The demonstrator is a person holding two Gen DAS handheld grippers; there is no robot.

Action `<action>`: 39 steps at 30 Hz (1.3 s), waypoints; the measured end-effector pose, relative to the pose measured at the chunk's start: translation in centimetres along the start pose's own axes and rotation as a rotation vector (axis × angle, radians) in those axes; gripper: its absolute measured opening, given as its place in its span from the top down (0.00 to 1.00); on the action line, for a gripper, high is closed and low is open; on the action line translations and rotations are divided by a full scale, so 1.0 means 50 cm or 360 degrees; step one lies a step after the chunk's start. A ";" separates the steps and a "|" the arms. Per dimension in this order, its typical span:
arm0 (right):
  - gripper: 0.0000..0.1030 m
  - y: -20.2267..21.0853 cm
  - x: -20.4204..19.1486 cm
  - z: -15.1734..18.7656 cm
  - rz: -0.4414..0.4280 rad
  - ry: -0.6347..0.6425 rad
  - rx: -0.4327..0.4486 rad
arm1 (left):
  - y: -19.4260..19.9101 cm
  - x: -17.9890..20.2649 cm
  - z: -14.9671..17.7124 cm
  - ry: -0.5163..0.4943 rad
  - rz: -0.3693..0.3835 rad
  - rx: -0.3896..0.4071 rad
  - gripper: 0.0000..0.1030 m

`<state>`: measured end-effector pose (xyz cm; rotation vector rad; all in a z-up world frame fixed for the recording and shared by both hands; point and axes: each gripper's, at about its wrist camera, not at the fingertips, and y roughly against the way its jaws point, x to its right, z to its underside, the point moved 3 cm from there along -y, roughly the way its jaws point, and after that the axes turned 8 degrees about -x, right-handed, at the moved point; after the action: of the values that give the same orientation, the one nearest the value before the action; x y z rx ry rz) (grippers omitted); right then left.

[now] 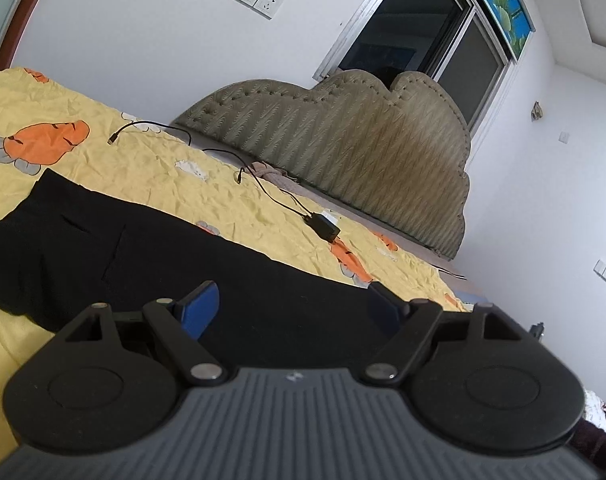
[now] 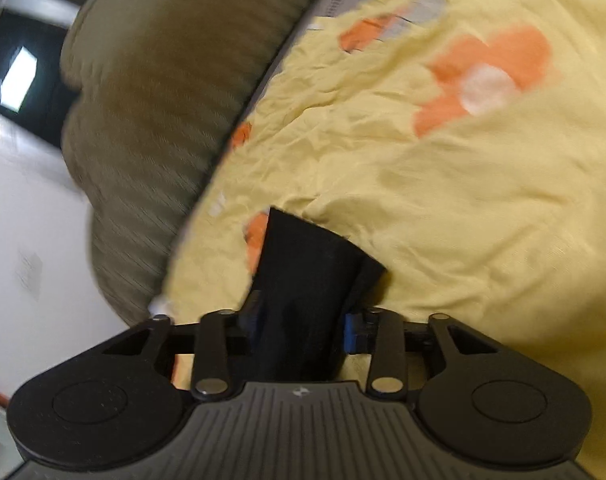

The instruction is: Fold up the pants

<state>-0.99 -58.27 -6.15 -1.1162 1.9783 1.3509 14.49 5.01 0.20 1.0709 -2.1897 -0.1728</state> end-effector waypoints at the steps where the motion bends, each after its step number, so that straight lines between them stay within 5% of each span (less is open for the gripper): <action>1: 0.77 0.002 -0.011 0.006 0.0020 0.0053 0.0011 | 0.006 -0.002 0.002 0.0008 0.0006 0.0009 0.23; 7: 0.83 0.041 -0.080 0.034 -0.0070 0.0233 0.0105 | 0.017 -0.023 0.001 0.0081 0.0044 0.0042 0.21; 13: 0.86 0.035 -0.171 0.088 -0.0050 0.0512 0.0055 | 0.021 -0.033 0.008 0.0089 0.0080 0.0060 0.19; 23: 0.86 0.016 -0.366 0.351 0.0168 0.1613 0.0042 | 0.007 -0.048 0.014 0.0119 0.0137 0.0052 0.18; 32: 0.87 -0.040 -0.429 0.625 0.0471 0.2783 0.0166 | -0.004 -0.057 0.026 0.0112 0.0187 0.0033 0.16; 39: 0.87 -0.062 -0.416 0.662 0.0501 0.2939 0.0079 | -0.005 -0.051 0.021 0.0119 0.0265 0.0012 0.16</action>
<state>11.32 -21.05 -4.72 -2.5380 3.2970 -0.0650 15.11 6.56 -2.03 0.8800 -2.2009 -0.0488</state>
